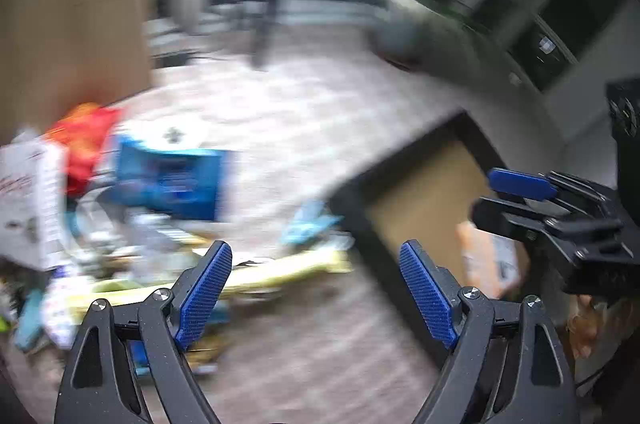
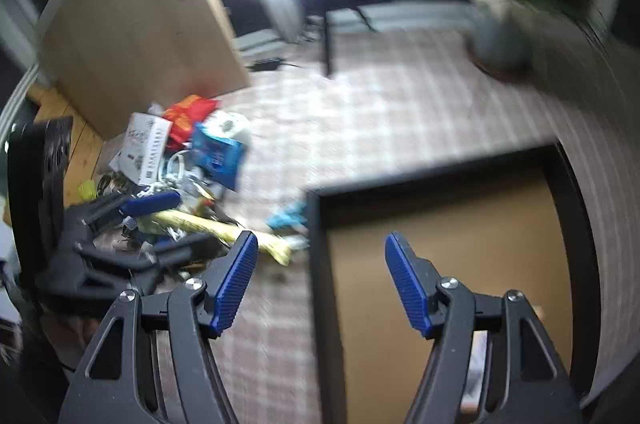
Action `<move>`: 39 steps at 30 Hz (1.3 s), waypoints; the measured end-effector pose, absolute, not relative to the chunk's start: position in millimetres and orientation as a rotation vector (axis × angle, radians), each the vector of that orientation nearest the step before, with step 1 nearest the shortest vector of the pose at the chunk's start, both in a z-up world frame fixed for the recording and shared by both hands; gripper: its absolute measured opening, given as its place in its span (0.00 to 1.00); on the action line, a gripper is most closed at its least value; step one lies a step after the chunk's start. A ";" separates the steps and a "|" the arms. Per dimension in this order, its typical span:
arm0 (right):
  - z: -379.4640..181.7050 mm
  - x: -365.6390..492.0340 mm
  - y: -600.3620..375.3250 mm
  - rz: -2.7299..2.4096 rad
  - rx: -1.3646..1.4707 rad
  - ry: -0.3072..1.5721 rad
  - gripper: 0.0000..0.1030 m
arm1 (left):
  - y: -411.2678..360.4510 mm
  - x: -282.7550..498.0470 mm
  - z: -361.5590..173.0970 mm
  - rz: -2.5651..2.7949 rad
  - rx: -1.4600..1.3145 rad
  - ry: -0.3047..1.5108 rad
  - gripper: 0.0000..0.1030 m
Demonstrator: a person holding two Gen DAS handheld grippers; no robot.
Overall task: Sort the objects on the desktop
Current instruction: 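Return the right gripper to the pile toward the white printed box, then grasp the white box with red characters using the right gripper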
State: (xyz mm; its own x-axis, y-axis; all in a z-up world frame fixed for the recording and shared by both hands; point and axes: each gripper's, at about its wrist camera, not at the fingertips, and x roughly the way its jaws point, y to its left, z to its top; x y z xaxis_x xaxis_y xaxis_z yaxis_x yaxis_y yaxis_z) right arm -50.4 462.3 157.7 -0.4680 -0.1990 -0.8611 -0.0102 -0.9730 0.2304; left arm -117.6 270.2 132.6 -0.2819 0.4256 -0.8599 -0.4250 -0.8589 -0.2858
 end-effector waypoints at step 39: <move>53.6 -257.3 191.4 -2.084 1.735 -0.463 0.50 | 14.7 -233.1 46.9 2.333 -1.640 -0.194 0.78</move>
State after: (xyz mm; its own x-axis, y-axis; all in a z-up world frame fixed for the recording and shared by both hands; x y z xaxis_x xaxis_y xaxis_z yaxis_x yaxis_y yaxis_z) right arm -257.3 191.4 53.6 -0.1587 -0.4929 -0.8555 0.0844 -0.8701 0.4857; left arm -233.1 14.7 46.9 -0.3147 0.3044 -0.8991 -0.1514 -0.9512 -0.2690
